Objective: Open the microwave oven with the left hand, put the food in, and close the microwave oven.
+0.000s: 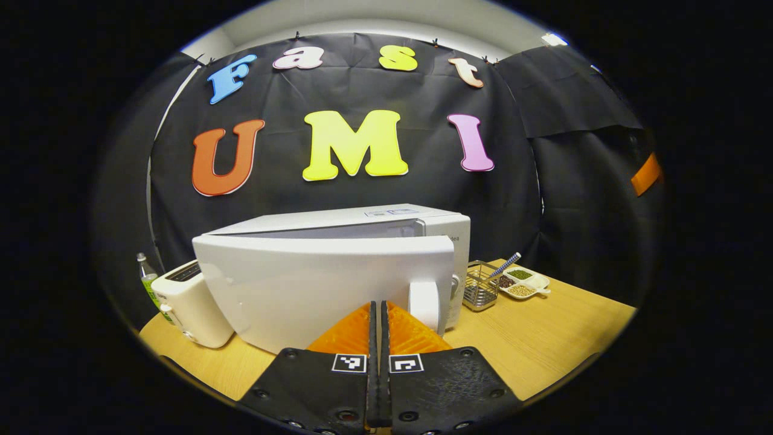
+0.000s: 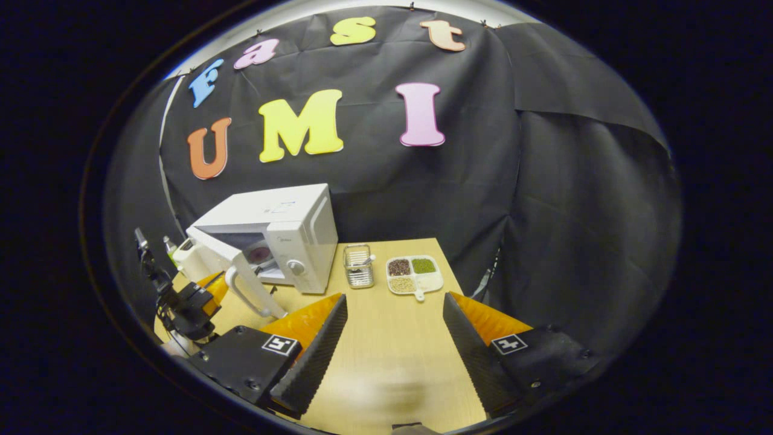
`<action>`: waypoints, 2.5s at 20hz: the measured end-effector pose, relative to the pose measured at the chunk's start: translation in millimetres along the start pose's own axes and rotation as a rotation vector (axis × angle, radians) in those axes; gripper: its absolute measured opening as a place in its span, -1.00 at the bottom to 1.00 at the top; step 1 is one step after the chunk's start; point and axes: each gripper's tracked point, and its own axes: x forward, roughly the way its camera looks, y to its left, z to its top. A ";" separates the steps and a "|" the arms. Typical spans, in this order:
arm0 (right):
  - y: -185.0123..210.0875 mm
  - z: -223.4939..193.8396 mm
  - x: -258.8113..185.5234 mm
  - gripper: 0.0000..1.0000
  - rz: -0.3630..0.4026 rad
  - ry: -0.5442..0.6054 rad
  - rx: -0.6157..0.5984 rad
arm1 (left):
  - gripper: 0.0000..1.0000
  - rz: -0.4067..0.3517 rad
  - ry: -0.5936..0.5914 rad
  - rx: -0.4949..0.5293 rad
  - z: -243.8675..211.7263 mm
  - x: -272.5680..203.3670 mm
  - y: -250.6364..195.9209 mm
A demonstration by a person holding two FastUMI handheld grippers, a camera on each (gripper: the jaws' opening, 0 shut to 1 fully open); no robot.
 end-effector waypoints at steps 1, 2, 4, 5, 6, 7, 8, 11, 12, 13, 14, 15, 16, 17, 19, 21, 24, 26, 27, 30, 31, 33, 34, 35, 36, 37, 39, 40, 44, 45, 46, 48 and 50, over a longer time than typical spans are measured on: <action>-2.0 -0.6 1.2 1.00 -0.006 0.007 0.001 | -1.00 -0.002 -0.003 0.001 1.5 13.6 -1.5; -2.7 -0.9 4.7 1.00 -0.009 0.008 0.005 | -1.00 -0.003 -0.001 0.000 1.6 25.0 -3.7; -3.7 0.4 8.8 1.00 -0.013 0.013 0.011 | -1.00 -0.006 0.003 -0.001 3.3 45.9 -4.6; -2.5 1.0 11.0 1.00 -0.011 0.014 0.012 | -1.00 -0.003 0.003 -0.001 3.4 54.9 -3.5; -1.9 1.9 13.1 1.00 -0.011 0.016 0.013 | -1.00 -0.006 0.010 -0.001 1.5 61.7 -6.4; -1.2 1.6 14.2 1.00 -0.011 0.019 0.015 | -1.00 -0.003 0.018 0.003 0.1 68.3 -6.8; -1.0 1.5 15.9 1.00 -0.011 0.019 0.018 | -1.00 0.013 0.020 0.012 1.3 71.0 -3.8; -0.9 1.5 19.3 1.00 -0.013 0.027 0.020 | -1.00 0.010 0.015 -0.009 -0.9 74.4 -2.7; 1.8 2.9 20.6 0.86 -0.008 0.029 0.021 | -1.00 0.014 0.010 -0.002 1.5 74.5 -2.3; 4.4 1.4 21.8 1.00 -0.004 0.033 0.023 | -1.00 0.015 0.006 0.004 2.0 75.4 -2.4; 7.6 2.8 23.1 1.00 0.001 0.033 0.026 | -1.00 0.002 -0.003 0.008 5.2 83.6 -5.0; 11.7 3.3 23.9 1.00 0.009 0.035 0.029 | -1.00 0.014 0.046 -0.001 -6.5 90.4 -4.0; 15.7 4.2 24.1 1.00 0.014 0.034 0.024 | -1.00 0.007 0.024 -0.012 1.1 81.3 -3.4; 19.0 6.2 24.2 1.00 0.018 0.029 0.025 | -1.00 0.020 0.035 -0.020 -1.2 77.6 -1.1; 27.3 7.9 25.9 1.00 0.029 0.026 0.023 | -1.00 0.041 0.058 -0.049 -4.3 67.3 3.2; 34.7 14.2 25.4 1.00 0.035 0.005 0.018 | -1.00 0.053 0.071 -0.052 -0.9 45.4 7.9; 54.1 27.8 22.5 1.00 0.055 -0.043 -0.021 | -1.00 0.083 0.073 -0.020 9.9 -1.0 22.4; 72.7 40.2 18.2 1.00 0.073 -0.094 -0.060 | -0.98 0.126 0.102 -0.008 14.2 -37.6 36.6; 83.9 44.7 16.1 1.00 0.084 -0.115 -0.074 | -1.00 0.134 0.132 -0.010 13.6 -58.4 39.2; 120.4 58.0 2.4 1.00 0.136 -0.175 -0.088 | 0.69 0.167 0.144 -0.013 28.8 -106.4 53.2; 129.3 61.3 -2.6 0.86 0.148 -0.193 -0.091 | 0.92 0.167 0.134 -0.013 37.5 -119.4 55.1; 145.5 71.7 -17.1 1.00 0.164 -0.236 -0.108 | 0.89 0.202 0.102 0.005 64.0 -147.4 68.1; 152.4 75.6 -24.0 1.00 0.172 -0.256 -0.120 | 0.90 0.222 0.074 0.015 80.3 -159.4 75.6; 159.2 78.0 -30.7 1.00 0.178 -0.273 -0.124 | 0.91 0.224 0.047 0.020 98.1 -169.9 78.9; 163.6 81.0 -36.5 1.00 0.182 -0.281 -0.122 | 0.92 0.222 0.015 0.023 115.0 -180.1 79.8; 167.3 82.6 -41.8 0.86 0.187 -0.287 -0.116 | 0.92 0.218 -0.011 0.025 132.4 -189.0 80.9; 170.4 88.7 -53.7 0.86 0.187 -0.304 -0.106 | 0.92 0.228 -0.058 0.045 163.0 -205.4 87.8; 169.5 94.4 -59.8 0.86 0.183 -0.319 -0.102 | 0.92 0.227 -0.069 0.052 176.0 -211.9 89.6; 156.9 109.7 -80.6 0.86 0.169 -0.342 -0.062 | 0.92 0.231 -0.145 0.022 224.7 -231.4 91.3; 150.8 114.9 -85.3 0.84 0.154 -0.356 -0.055 | 0.91 0.233 -0.159 0.002 233.2 -233.5 92.0; 145.3 120.9 -89.4 0.84 0.141 -0.372 -0.054 | 0.91 0.240 -0.169 -0.016 237.8 -234.4 93.3; 137.5 128.5 -94.9 0.84 0.120 -0.400 -0.059 | 0.91 0.254 -0.183 -0.026 245.4 -231.8 97.9; 135.2 125.9 -96.8 0.83 0.111 -0.397 -0.062 | 0.92 0.251 -0.173 -0.039 244.6 -228.1 97.8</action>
